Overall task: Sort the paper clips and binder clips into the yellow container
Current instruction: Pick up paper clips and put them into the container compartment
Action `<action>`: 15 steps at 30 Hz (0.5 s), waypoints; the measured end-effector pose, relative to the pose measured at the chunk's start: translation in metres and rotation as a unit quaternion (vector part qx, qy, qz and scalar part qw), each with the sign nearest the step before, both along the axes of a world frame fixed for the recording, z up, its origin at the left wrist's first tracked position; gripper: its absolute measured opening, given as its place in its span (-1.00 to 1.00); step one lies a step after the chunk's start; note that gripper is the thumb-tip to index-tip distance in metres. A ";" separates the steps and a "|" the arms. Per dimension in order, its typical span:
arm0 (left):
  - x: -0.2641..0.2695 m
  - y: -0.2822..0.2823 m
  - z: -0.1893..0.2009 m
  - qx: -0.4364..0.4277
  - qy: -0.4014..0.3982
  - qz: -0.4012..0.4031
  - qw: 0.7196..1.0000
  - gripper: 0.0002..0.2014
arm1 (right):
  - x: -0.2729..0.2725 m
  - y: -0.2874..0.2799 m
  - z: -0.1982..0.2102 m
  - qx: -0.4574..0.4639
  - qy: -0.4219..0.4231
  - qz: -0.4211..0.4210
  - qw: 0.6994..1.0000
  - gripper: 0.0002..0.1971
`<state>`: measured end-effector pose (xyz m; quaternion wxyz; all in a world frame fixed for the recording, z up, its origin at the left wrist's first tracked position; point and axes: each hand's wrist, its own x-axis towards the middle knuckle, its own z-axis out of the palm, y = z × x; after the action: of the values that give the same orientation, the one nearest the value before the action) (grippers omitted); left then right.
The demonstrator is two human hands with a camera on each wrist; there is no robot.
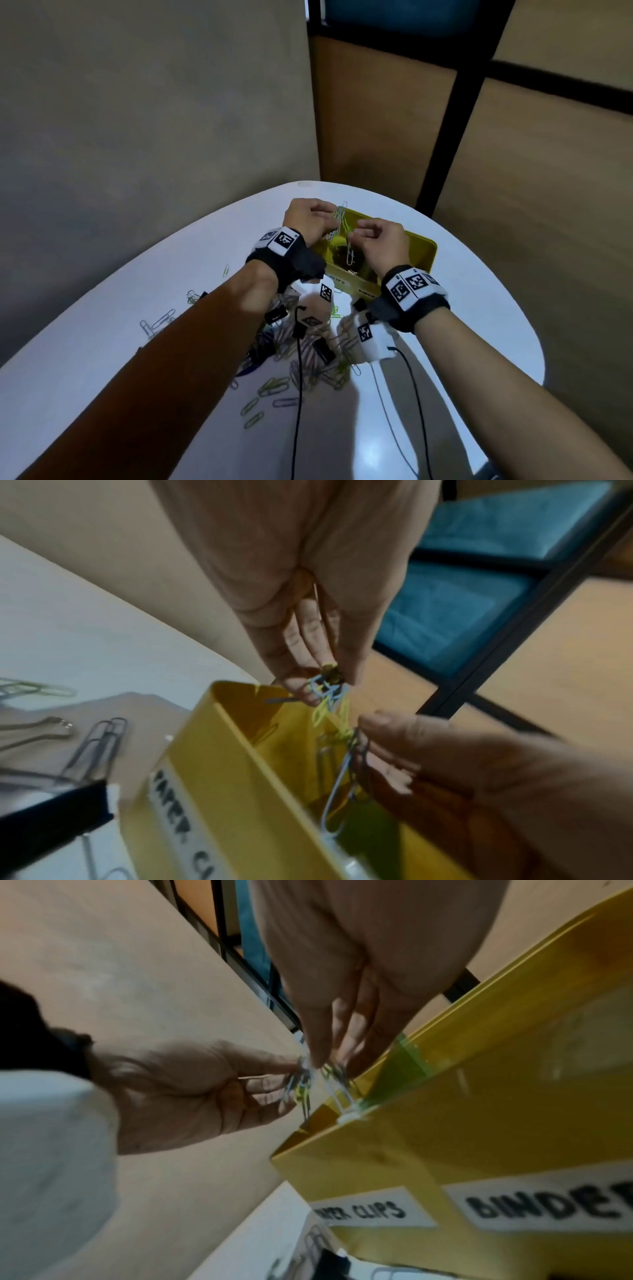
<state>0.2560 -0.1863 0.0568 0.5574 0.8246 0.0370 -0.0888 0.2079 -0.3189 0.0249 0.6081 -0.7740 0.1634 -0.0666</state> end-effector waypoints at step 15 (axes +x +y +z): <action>-0.090 0.062 -0.037 0.257 -0.169 -0.212 0.927 -0.80 | -0.068 0.002 -0.007 -0.052 0.013 0.233 0.971 -0.86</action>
<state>0.1656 -0.1247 0.0197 0.2924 0.9310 -0.2122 -0.0520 0.1398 -0.3168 0.0180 0.5633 -0.8223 -0.0179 0.0784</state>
